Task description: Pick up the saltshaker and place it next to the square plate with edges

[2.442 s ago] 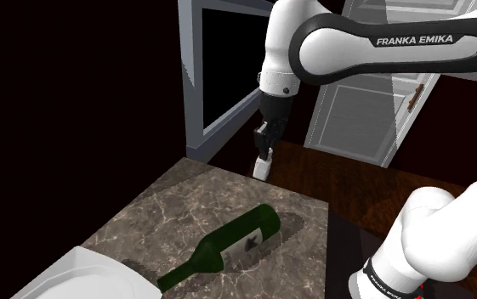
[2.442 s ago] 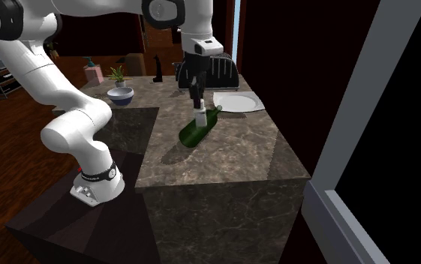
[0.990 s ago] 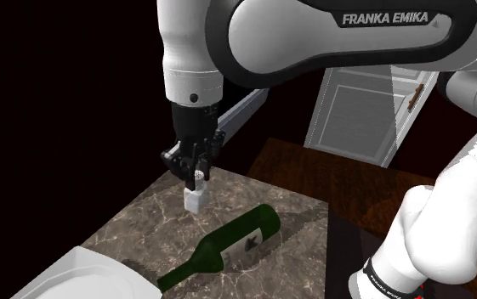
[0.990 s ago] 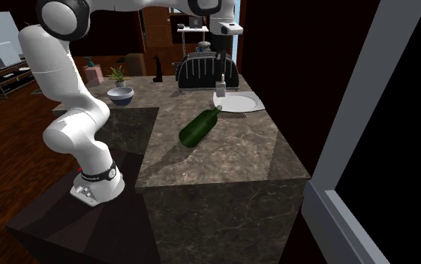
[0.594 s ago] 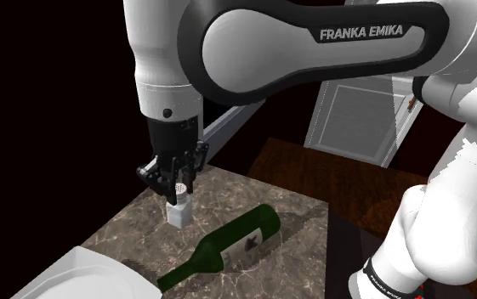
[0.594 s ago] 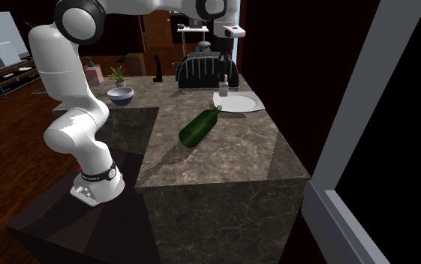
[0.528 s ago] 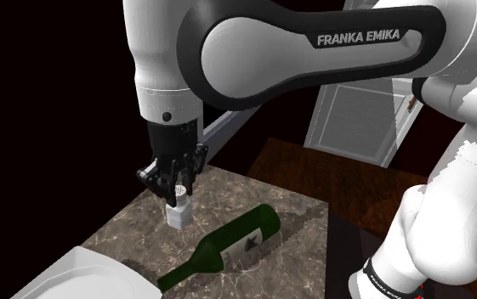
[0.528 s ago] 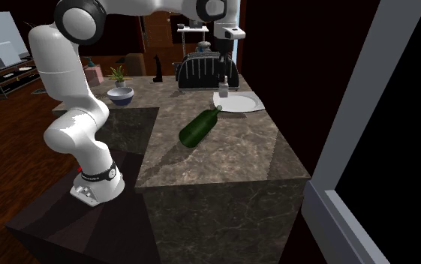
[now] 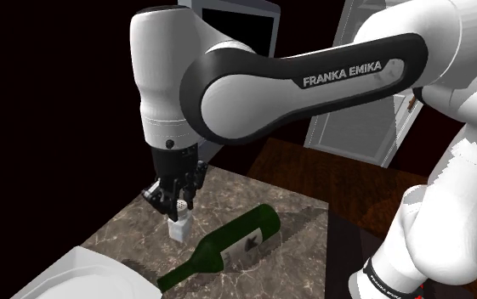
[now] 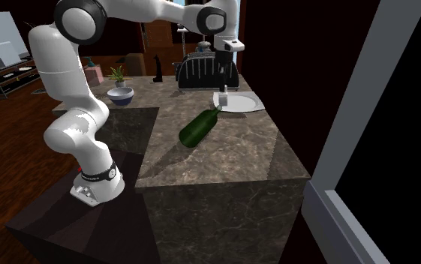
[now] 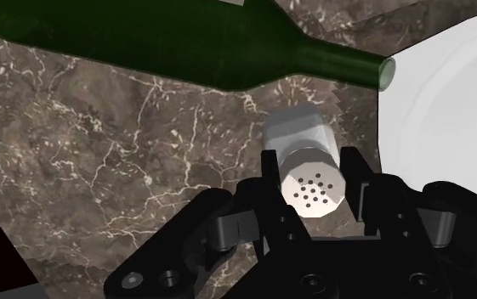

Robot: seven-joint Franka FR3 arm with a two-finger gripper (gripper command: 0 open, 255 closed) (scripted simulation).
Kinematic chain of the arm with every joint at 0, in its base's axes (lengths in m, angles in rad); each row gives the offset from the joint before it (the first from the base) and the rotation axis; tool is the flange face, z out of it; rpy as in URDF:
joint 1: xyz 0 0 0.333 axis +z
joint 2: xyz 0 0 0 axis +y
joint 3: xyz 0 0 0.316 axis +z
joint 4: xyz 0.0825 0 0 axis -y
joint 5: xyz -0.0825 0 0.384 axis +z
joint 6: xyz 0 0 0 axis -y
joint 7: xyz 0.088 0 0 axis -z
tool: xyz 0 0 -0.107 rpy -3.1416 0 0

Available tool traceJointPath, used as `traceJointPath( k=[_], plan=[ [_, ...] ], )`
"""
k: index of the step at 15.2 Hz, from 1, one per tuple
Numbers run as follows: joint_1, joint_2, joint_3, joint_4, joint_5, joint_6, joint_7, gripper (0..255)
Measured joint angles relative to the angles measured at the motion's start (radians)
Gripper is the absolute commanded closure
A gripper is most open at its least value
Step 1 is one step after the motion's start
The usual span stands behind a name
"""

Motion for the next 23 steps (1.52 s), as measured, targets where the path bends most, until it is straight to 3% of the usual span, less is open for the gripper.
traceJointPath(
  k=[17,23],
  plan=[
    [0.006,0.046,0.001,-0.179,-0.027,0.219,0.019,255],
    [0.005,0.046,0.0,-0.187,-0.028,0.226,0.018,255]
  ],
)
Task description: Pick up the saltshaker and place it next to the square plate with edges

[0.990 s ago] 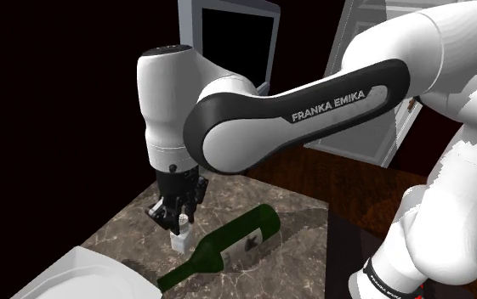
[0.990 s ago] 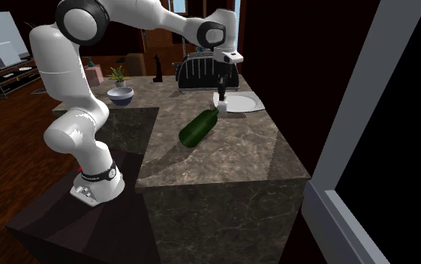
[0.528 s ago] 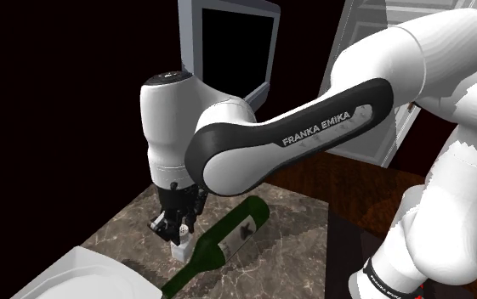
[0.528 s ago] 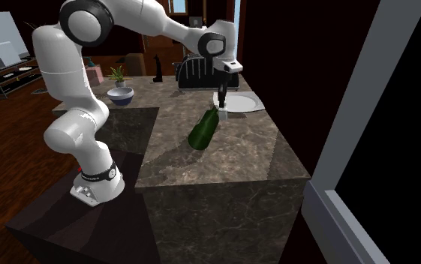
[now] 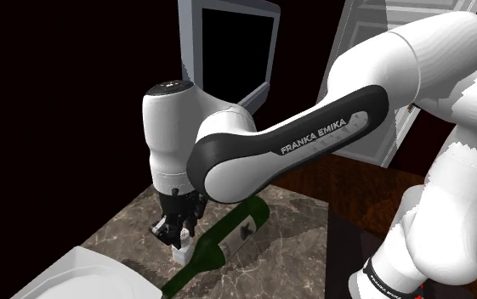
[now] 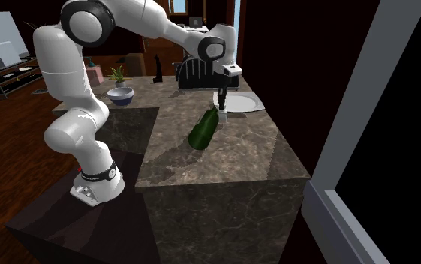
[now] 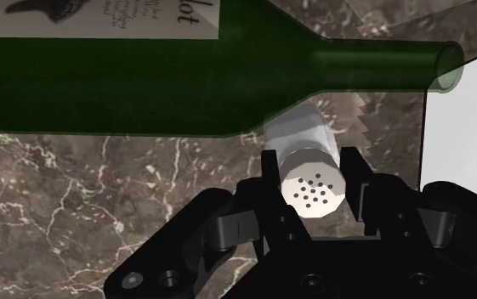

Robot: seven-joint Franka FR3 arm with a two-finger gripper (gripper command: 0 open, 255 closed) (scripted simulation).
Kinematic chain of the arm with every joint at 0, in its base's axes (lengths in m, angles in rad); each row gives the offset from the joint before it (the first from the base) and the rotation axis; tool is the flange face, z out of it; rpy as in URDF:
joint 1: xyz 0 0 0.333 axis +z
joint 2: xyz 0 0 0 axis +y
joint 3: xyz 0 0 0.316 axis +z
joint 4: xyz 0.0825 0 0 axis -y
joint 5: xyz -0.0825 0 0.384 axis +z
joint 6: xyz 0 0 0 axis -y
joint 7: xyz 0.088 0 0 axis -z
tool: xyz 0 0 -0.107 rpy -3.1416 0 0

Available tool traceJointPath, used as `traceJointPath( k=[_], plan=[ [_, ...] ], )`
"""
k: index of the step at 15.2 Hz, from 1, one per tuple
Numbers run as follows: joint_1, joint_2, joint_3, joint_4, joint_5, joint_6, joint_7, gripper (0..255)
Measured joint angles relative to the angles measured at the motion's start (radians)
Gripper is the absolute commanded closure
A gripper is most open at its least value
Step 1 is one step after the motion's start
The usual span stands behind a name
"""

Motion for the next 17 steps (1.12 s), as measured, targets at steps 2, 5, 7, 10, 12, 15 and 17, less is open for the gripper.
traceJointPath(
  k=[2,5,7,10,12,15,17],
  plan=[
    [0.0,0.0,0.0,0.0,0.0,0.0,0.0,0],
    [0.0,0.0,0.0,0.0,0.0,0.0,0.0,0],
    [0.0,0.0,0.0,0.0,0.0,0.0,0.0,0],
    [-0.001,-0.017,0.002,0.055,0.01,-0.067,-0.004,0],
    [-0.003,-0.032,0.001,0.082,0.019,-0.108,-0.011,0],
    [-0.005,-0.035,0.0,0.09,0.021,-0.119,-0.014,0],
    [-0.005,-0.035,0.0,0.091,0.021,-0.121,-0.015,0]
  ],
)
